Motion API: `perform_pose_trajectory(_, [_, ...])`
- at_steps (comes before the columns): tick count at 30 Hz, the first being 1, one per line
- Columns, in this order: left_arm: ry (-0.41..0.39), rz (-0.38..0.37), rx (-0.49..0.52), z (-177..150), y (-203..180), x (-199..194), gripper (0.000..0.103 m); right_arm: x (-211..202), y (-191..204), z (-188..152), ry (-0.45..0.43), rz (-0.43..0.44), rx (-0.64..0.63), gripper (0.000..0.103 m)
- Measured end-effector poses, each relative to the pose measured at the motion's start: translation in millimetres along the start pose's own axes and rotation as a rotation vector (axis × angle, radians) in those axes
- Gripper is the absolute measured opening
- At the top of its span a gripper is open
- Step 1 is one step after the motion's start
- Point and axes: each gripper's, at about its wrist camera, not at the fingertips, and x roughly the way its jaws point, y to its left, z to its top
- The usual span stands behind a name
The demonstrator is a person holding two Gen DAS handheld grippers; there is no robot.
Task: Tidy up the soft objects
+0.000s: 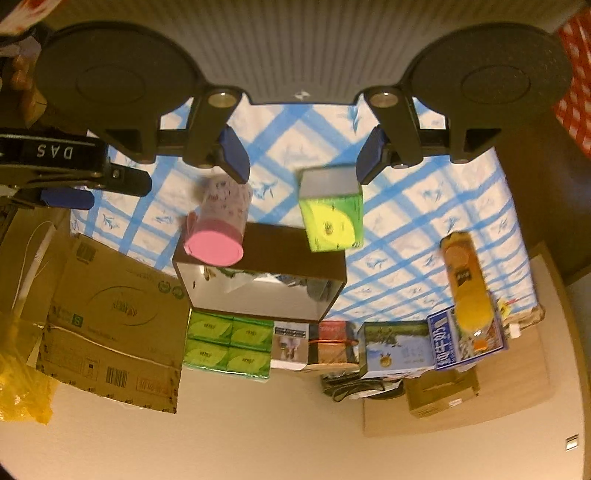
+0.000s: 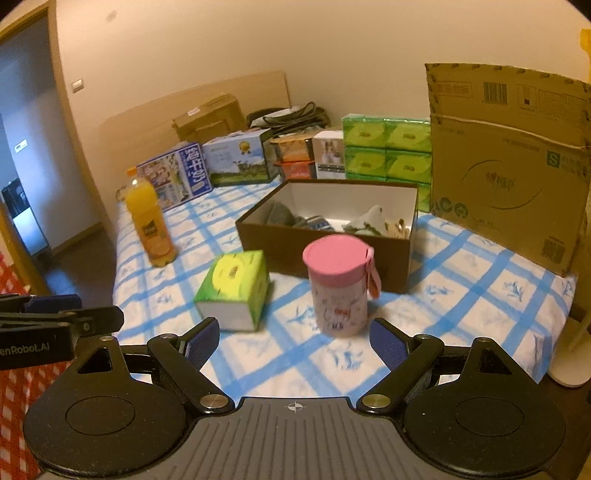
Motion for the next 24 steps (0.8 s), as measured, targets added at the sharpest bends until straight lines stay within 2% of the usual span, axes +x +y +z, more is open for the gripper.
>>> perform_pose_trajectory(13, [0.036, 0.057, -0.05, -66, -8, -51, 0.062, -42, 20, -60, 0.018, 0.005, -0.022, 0.088])
perform_pose_trajectory(24, [0.062, 0.047, -0.074, -112, -10, -75, 0.062, -69, 29, -95, 0.019, 0.007, -0.055, 0.088])
